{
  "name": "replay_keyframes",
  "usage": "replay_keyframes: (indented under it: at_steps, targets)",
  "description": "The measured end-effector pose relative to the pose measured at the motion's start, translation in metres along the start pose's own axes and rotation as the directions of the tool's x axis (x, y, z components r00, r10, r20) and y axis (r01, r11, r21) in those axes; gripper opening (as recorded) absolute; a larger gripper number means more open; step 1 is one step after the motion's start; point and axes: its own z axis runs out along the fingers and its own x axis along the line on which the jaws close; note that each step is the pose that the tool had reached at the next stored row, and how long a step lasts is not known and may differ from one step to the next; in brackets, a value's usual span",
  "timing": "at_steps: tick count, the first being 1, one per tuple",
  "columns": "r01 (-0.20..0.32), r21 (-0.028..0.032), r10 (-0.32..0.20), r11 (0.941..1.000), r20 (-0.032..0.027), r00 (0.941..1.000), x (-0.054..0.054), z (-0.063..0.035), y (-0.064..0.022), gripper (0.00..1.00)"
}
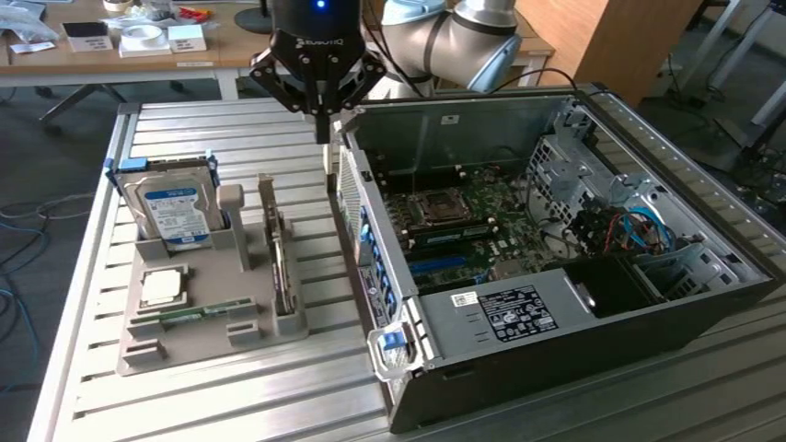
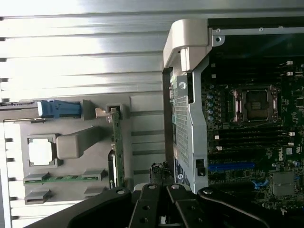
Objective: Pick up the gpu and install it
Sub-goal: 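Reach for the gpu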
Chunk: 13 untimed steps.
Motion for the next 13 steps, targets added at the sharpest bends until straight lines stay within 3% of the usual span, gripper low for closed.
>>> replay_keyframes:
  at_steps: [13]
  targets:
    - [0.0, 0.0, 0.0, 1.0, 0.0, 1.0, 0.021, -0.0003, -0.0015, 0.11]
